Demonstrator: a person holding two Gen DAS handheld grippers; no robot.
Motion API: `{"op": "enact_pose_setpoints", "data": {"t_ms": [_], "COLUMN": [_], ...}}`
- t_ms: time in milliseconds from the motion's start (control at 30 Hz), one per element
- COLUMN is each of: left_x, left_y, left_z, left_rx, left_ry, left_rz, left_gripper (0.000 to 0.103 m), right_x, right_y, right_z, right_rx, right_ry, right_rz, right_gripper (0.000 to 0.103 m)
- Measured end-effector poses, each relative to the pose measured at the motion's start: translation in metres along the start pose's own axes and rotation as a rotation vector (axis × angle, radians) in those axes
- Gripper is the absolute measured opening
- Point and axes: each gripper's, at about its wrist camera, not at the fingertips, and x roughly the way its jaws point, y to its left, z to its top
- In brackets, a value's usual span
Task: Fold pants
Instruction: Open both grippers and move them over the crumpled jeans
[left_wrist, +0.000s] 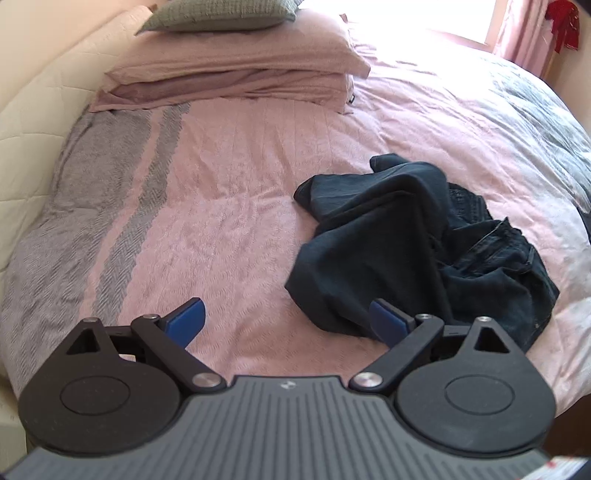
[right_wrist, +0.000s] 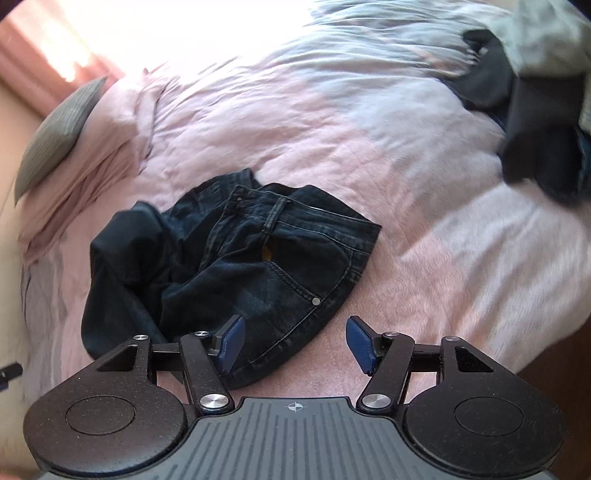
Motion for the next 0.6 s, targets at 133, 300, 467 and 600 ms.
{"op": "enact_pose_setpoints", "data": {"t_ms": [133, 300, 467, 600], "left_x": [0.031, 0.066, 0.098, 0.115], "left_y": [0.01, 0.011, 0.006, 0.005], "left_z": [0.008, 0.013, 0.018, 0.023], "left_rx": [0.052, 0.087, 0.093, 0.076], "left_ry": [0.026, 0.023, -0.008, -0.003], "left_rz": [-0.016, -0.053, -0.065, -0.042], "left_gripper": [0.089, 0.089, 0.089, 0.089], "right_x": [0.007, 0.026, 0.063, 0.102], "right_y": [-0.008, -0.029, -0.054, -0.073], "right_z": [-0.014, -0.021, -0.012, 0.004], "right_rx": [0.053, 0.126, 0.189, 0.242], "right_ry": [-0.024, -0.025, -0.024, -0.039], "right_rz": [-0.045, -0.068, -0.047, -0.022], "right_gripper": [0.059, 0.059, 0.059, 0.059]}}
